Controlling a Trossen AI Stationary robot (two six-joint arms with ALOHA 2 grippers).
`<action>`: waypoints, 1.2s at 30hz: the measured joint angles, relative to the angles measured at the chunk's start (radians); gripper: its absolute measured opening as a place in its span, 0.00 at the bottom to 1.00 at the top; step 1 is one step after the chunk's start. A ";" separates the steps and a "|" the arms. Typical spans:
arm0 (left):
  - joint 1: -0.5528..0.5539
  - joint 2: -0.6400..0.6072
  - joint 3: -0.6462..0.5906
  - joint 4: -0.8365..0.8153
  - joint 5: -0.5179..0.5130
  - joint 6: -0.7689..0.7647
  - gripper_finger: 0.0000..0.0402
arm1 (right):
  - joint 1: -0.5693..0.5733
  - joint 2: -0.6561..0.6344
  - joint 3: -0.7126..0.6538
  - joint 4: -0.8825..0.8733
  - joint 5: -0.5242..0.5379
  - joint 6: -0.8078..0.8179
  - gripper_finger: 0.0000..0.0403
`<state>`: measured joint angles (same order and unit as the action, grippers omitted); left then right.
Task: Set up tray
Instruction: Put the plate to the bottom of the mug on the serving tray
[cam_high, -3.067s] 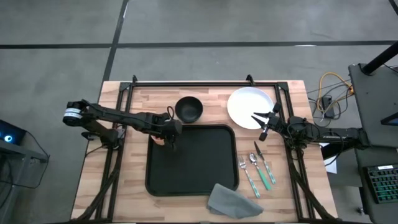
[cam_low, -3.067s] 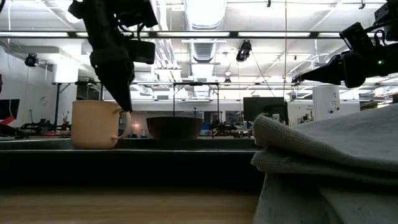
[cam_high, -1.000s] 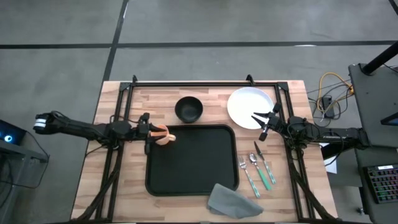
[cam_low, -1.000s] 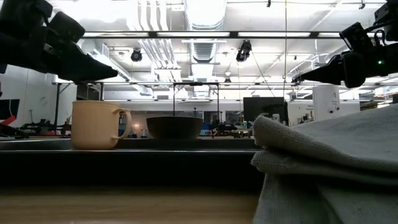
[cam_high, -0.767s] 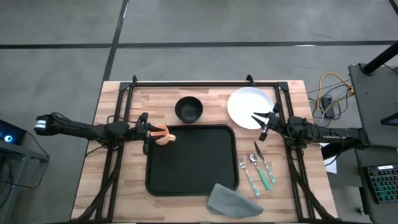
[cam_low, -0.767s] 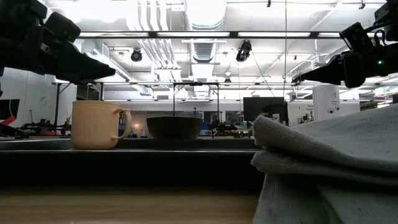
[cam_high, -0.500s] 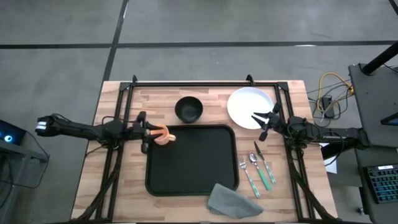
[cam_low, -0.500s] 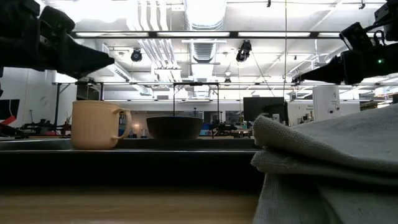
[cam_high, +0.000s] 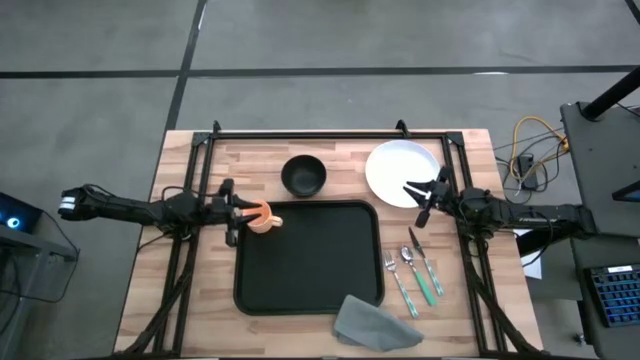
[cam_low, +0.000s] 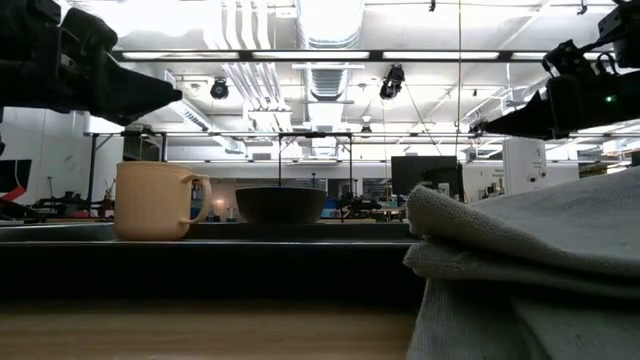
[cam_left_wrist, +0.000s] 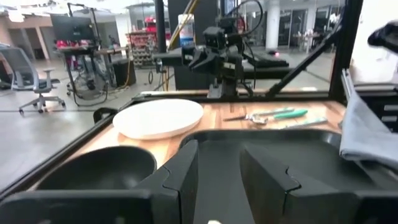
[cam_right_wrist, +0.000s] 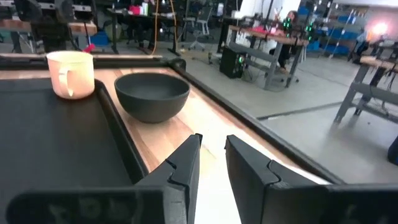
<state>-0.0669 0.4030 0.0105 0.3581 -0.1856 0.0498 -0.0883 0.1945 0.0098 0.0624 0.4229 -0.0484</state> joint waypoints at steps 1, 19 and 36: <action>0.000 0.000 0.000 -0.011 0.000 0.001 0.25 | 0.000 0.014 0.000 0.000 0.000 0.005 0.17; 0.000 0.002 0.000 -0.039 0.000 0.027 0.25 | 0.000 0.364 0.196 -0.253 -0.004 0.107 0.32; 0.000 0.002 0.000 -0.040 0.000 0.027 0.25 | 0.000 0.695 0.387 -0.381 -0.008 0.117 0.56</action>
<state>-0.0669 0.4050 0.0109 0.3176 -0.1856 0.0765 -0.0879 0.8890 0.3967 -0.3191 0.4146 0.0686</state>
